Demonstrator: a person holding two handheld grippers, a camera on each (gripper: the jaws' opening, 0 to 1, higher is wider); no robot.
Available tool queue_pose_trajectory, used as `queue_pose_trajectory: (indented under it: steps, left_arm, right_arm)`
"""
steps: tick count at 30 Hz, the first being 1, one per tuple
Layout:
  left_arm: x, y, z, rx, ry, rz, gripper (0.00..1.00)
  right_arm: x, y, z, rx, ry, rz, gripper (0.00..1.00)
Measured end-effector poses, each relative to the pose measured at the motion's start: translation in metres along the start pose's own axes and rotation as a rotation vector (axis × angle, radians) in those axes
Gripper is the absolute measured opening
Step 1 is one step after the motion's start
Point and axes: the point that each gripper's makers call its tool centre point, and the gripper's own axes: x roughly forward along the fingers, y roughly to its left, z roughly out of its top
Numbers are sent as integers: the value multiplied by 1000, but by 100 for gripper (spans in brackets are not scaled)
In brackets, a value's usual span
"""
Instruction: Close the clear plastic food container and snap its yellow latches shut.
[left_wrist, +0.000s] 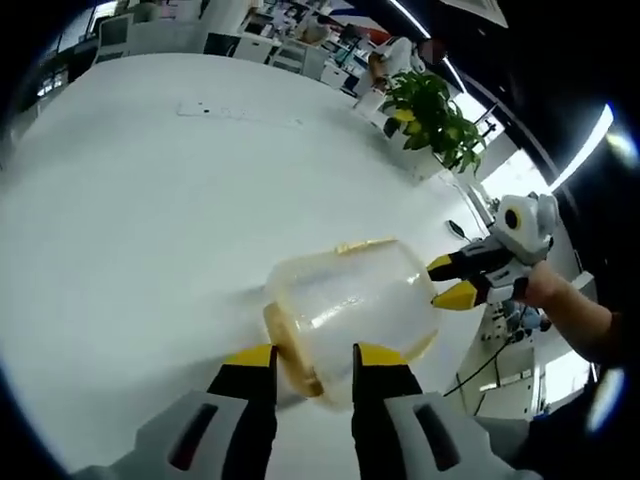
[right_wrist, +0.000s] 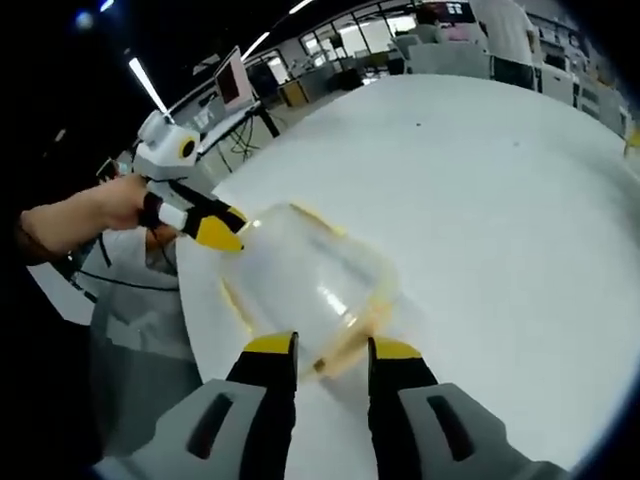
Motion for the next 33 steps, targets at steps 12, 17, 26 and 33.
queue_pose_trajectory:
  steps: [12, 17, 26, 33]
  left_arm:
    - [4, -3, 1, -39, 33, -14, 19]
    - [4, -3, 0, -43, 30, 2, 21]
    - [4, -2, 0, -43, 10, 7, 23]
    - [2, -3, 6, 111, -70, 26, 25]
  right_arm:
    - [5, -1, -3, 54, 17, 29, 22]
    - [3, 0, -2, 63, 42, 20, 23]
    - [1, -2, -1, 80, -31, 12, 23]
    - [1, 0, 2, 52, 15, -9, 24]
